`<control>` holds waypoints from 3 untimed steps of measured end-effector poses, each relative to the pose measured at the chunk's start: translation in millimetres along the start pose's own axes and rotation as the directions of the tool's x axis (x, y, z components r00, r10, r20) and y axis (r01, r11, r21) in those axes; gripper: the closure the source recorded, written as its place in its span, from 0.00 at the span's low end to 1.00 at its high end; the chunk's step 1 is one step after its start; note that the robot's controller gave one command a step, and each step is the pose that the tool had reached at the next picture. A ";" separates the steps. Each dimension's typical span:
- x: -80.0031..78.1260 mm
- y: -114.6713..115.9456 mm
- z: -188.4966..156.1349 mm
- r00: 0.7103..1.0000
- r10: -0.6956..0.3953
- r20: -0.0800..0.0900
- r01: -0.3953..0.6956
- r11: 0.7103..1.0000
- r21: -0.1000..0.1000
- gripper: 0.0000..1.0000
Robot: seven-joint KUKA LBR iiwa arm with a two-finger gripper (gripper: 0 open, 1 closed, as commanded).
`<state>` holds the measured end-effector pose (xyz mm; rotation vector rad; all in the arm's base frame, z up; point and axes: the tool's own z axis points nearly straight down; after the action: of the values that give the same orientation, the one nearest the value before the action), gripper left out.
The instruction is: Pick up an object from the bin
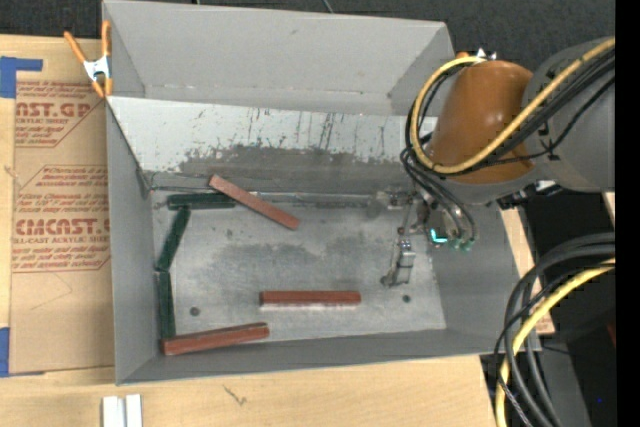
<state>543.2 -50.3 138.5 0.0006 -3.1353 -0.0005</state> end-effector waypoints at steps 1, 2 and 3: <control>-2.0 0.0 -3.8 1.000 -0.001 0.007 0.001 1.000 0.001 0.00; 13.0 17.9 21.1 0.996 -0.085 0.018 0.085 0.996 0.005 0.00; 21.9 66.1 69.1 0.997 -0.073 0.006 0.073 0.997 0.000 1.00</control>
Offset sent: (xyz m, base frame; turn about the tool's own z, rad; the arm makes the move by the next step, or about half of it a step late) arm -0.0438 0.0537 -0.0685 -0.2273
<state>520.9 15.8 69.6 0.1146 -3.1389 -0.0019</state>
